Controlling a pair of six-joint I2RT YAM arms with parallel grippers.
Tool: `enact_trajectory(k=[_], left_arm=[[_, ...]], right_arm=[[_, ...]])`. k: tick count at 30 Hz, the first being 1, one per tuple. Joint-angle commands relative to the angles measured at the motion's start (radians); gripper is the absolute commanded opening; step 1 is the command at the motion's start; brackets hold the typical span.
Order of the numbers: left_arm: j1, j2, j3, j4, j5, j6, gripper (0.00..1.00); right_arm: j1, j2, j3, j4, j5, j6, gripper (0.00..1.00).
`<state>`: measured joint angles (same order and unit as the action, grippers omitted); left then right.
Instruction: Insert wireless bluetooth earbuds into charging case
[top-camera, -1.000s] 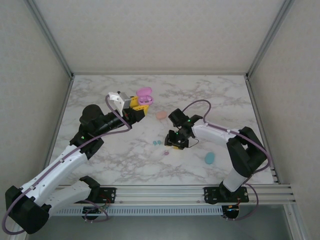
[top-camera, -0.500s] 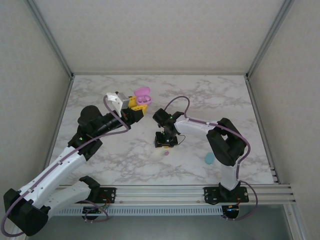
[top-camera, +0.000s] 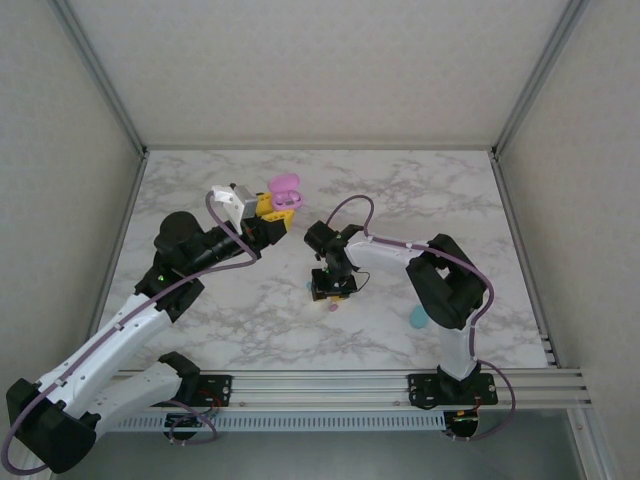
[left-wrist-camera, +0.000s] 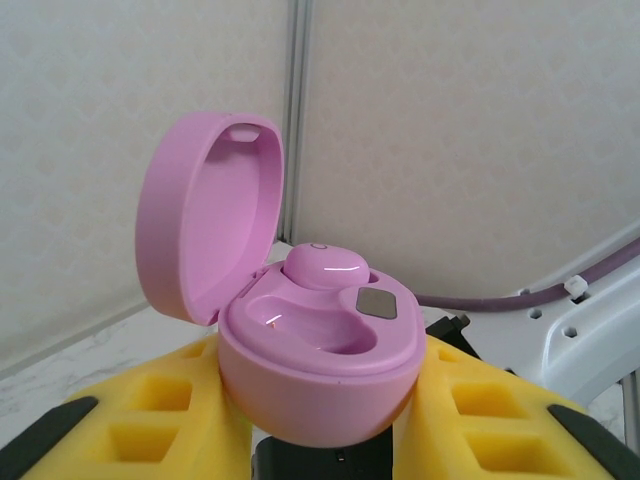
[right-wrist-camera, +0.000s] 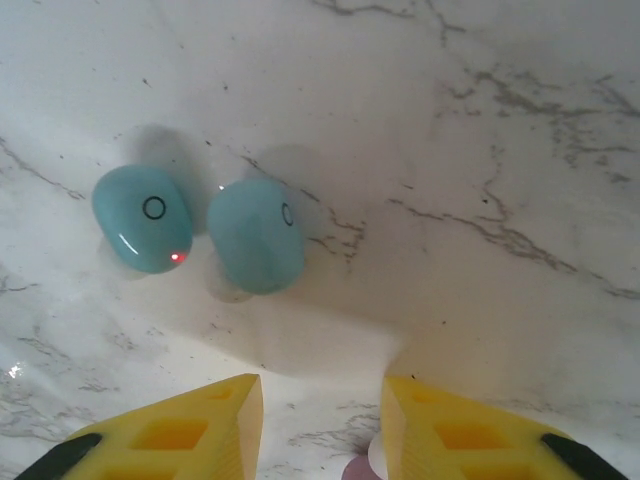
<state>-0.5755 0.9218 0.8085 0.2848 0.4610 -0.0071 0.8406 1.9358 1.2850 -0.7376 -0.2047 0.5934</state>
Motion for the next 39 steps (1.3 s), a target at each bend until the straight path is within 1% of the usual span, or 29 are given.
enact_trajectory(k=[1,11,18,21,24,26,28,39], left_arm=[[-0.009,-0.012,-0.005,0.003,-0.008,0.004,0.35],[-0.011,-0.009,0.001,0.001,-0.006,-0.002,0.35],[-0.012,0.001,0.008,-0.002,0.001,-0.005,0.35],[-0.015,0.000,0.009,-0.004,0.000,-0.005,0.35],[-0.017,0.000,0.012,-0.007,-0.002,-0.002,0.35],[-0.018,-0.001,0.015,-0.009,-0.006,0.001,0.35],[-0.018,-0.003,0.015,-0.010,-0.011,0.002,0.35],[-0.021,-0.017,0.015,-0.025,-0.021,0.007,0.35]], right_arm=[[0.011,-0.025,-0.003,-0.046,0.029,-0.010,0.37],[0.011,-0.087,-0.058,-0.083,0.030,0.003,0.37],[0.011,-0.115,-0.096,-0.077,-0.003,0.013,0.37],[0.012,-0.122,-0.097,-0.080,0.002,0.012,0.38],[0.014,-0.123,-0.072,-0.105,0.018,-0.021,0.38],[0.017,-0.127,-0.051,-0.131,0.072,-0.041,0.38],[0.017,-0.126,-0.034,-0.129,0.090,-0.074,0.38],[0.017,-0.013,0.043,-0.100,0.012,-0.215,0.43]])
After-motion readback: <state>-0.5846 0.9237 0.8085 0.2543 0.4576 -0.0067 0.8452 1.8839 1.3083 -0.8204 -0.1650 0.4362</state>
